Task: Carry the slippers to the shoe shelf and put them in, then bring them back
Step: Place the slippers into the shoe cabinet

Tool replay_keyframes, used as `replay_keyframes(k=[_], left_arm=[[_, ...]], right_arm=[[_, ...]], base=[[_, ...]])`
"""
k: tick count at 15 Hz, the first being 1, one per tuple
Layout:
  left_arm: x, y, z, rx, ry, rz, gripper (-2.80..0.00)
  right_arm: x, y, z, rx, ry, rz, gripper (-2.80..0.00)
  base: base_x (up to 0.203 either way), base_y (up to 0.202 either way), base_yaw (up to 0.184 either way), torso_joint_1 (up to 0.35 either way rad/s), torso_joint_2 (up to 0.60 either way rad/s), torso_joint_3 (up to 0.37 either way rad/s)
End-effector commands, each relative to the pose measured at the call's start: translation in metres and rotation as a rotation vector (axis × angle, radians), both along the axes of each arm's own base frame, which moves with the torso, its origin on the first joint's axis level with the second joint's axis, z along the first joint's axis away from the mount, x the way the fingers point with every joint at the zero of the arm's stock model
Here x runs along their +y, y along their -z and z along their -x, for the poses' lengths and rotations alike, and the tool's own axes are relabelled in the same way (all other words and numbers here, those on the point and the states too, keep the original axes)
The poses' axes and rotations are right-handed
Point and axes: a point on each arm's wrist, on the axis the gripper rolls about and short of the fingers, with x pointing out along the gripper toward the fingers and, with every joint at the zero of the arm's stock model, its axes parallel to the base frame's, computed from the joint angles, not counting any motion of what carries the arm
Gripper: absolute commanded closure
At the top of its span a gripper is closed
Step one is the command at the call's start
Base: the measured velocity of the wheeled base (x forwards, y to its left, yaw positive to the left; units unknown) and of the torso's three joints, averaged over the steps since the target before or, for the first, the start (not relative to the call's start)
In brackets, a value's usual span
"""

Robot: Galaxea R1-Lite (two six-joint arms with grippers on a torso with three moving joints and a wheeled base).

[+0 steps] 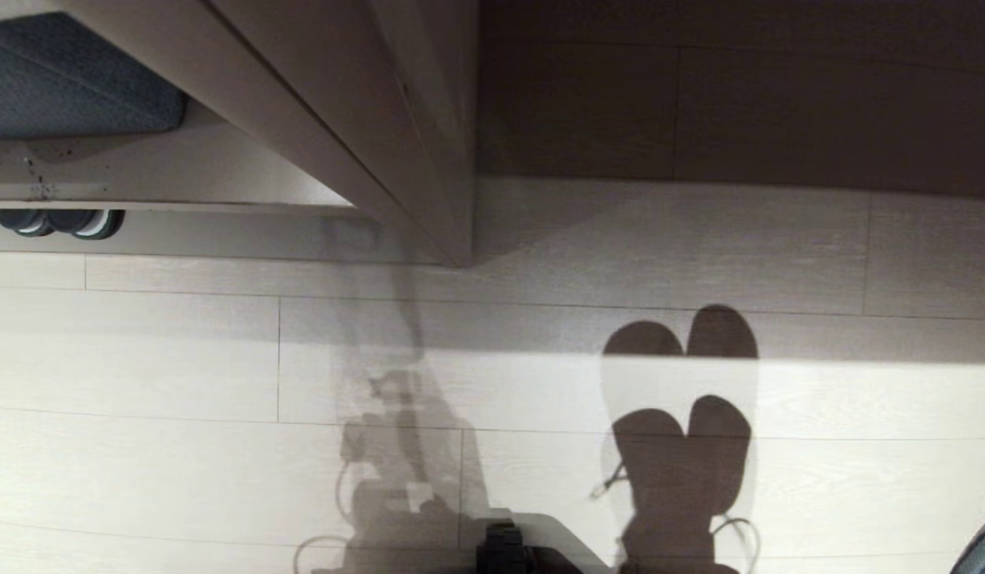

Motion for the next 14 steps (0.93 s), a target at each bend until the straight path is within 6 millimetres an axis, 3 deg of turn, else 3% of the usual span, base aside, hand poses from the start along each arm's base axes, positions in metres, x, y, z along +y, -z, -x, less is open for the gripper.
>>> replay_keyframes(k=[1,8,14], left_arm=[[0.0000,0.0000,0.0000,0.000,0.000,-0.001,0.00],[0.0000,0.0000,0.0000,0.000,-0.001,0.006,0.00],[0.0000,0.0004,-0.0001,0.001,0.000,0.007,0.00]], right_arm=[[0.0000,0.0076,0.0017,0.046,0.001,-0.003,0.00],[-0.0001,0.0068,0.0015,0.036,0.005,-0.006,0.00],[-0.0001,0.0064,0.0016,0.035,0.006,-0.012,0.00]], base=[[0.000,0.000,0.000,0.000,0.00,0.000],[0.000,0.000,0.000,0.000,0.00,0.006],[0.000,0.000,0.000,0.000,0.00,0.189]])
